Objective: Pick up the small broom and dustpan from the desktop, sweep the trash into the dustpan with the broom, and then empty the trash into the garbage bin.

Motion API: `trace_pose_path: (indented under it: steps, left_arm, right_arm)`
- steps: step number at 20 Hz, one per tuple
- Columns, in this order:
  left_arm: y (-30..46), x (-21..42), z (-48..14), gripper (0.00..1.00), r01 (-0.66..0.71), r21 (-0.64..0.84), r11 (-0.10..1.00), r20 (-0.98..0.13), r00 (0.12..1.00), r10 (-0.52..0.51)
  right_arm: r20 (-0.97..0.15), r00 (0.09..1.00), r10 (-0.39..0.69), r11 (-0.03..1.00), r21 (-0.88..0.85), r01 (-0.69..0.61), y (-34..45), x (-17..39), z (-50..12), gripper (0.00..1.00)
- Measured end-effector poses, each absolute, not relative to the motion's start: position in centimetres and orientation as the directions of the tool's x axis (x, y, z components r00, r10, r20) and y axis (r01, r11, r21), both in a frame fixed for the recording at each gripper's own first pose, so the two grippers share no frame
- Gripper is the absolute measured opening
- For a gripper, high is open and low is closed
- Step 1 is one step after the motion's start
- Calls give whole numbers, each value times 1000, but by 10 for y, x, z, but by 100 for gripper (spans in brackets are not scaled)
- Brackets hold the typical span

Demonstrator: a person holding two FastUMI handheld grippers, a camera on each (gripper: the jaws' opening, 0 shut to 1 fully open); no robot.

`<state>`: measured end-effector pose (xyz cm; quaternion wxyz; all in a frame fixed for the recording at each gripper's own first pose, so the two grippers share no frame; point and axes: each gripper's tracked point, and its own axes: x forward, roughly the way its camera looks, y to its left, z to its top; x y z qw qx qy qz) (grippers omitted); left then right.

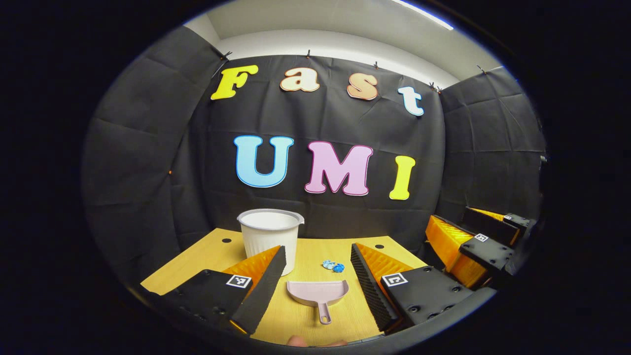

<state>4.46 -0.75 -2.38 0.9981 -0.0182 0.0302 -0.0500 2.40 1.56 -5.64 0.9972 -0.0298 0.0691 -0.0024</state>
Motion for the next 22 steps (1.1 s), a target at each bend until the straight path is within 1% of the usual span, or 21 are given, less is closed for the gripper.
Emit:
trace_pose_path:
  steps: [1,3,4,5,6,7,8,10,11,15,16,17,20,22]
  left_arm:
    - [-4,45,-23,80,100,-50,994,-54,993,-103]
    - [-1,46,-25,78,95,-45,994,-56,994,-97]
    - [0,47,-25,78,97,-36,995,-59,993,-99]
    - [1,47,-26,78,101,-29,994,-58,993,-103]
    - [2,47,-25,78,106,-26,994,-52,993,-108]
    - [3,48,-26,78,107,-26,994,-50,993,-109]
    - [4,50,-28,78,105,-25,994,-56,993,-106]
    - [5,55,-38,78,100,-32,994,-87,991,-103]
    - [5,57,-42,78,98,-40,994,-102,990,-102]
    - [3,65,-46,78,97,-90,991,-132,985,-109]
    - [2,69,-47,78,95,-95,991,-139,984,-108]
    - [2,74,-51,78,90,-97,991,-153,983,-104]
    - [3,92,-54,78,64,-112,992,-201,976,-86]
    - [-4,107,-66,78,59,-149,987,-252,963,-96]
  right_arm:
    - [-148,989,-8,998,-60,-1,18,24,-59,97]
    - [-154,988,-7,999,-44,0,23,25,-59,97]
    - [-150,989,-6,999,-41,0,25,25,-58,95]
    - [-141,990,-6,999,-49,-1,25,26,-56,97]
    - [-130,991,-10,998,-66,2,23,27,-55,97]
    - [-127,992,-12,997,-77,3,22,28,-54,94]
    - [-125,992,-15,997,-78,5,21,28,-54,97]
    - [-127,992,-18,998,-65,9,23,29,-54,97]
    - [-128,992,-19,998,-62,11,23,30,-54,94]
    - [-136,991,8,995,-99,-22,27,33,-57,94]
    - [-134,991,9,993,-115,-25,24,34,-57,97]
    - [-128,992,12,992,-127,-28,22,38,-56,95]
    - [-124,992,25,988,-147,-43,21,51,-56,97]
    - [-131,991,39,988,-143,-57,20,64,-60,97]
